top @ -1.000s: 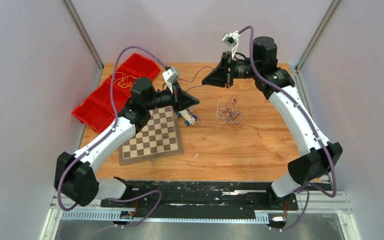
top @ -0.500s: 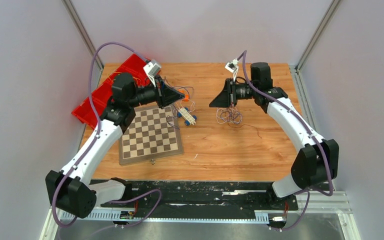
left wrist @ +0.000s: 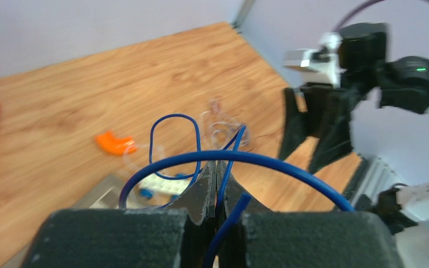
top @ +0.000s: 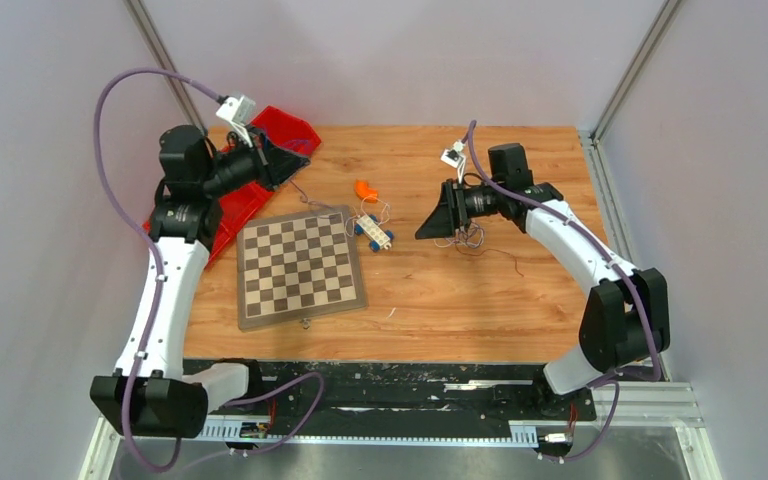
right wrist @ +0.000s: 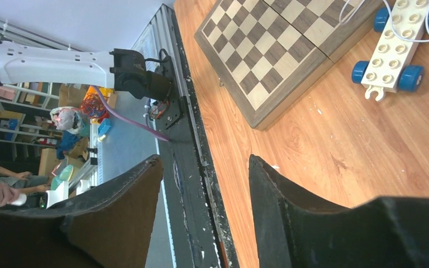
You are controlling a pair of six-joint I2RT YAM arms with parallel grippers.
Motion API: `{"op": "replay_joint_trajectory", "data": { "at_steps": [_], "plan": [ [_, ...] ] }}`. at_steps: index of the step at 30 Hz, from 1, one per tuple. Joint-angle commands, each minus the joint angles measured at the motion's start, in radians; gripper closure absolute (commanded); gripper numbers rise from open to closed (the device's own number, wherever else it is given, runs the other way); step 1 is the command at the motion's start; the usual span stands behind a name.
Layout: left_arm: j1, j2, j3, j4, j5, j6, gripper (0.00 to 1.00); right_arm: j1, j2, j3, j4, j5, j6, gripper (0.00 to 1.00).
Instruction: Untangle the cables
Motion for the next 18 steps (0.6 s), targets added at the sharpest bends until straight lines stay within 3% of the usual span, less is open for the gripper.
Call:
{"op": "replay_joint_trajectory", "data": {
  "at_steps": [1,9,14,18],
  "plan": [
    [0.152,0.016,0.061,-0.207,0.007,0.241,1.0,-0.001,-0.052,0.001,-0.046,0.016,-0.086,0.42],
    [0.442,0.185,0.146,-0.27,0.045,0.552,1.0,0.0,-0.035,0.0,-0.089,0.026,-0.102,0.42],
    [0.566,0.358,0.213,-0.187,0.089,0.548,1.0,0.0,-0.011,0.003,-0.114,0.028,-0.144,0.42],
    [0.597,0.457,0.242,-0.068,0.098,0.534,1.0,0.0,0.02,0.011,-0.128,0.024,-0.151,0.42]
  ]
}}
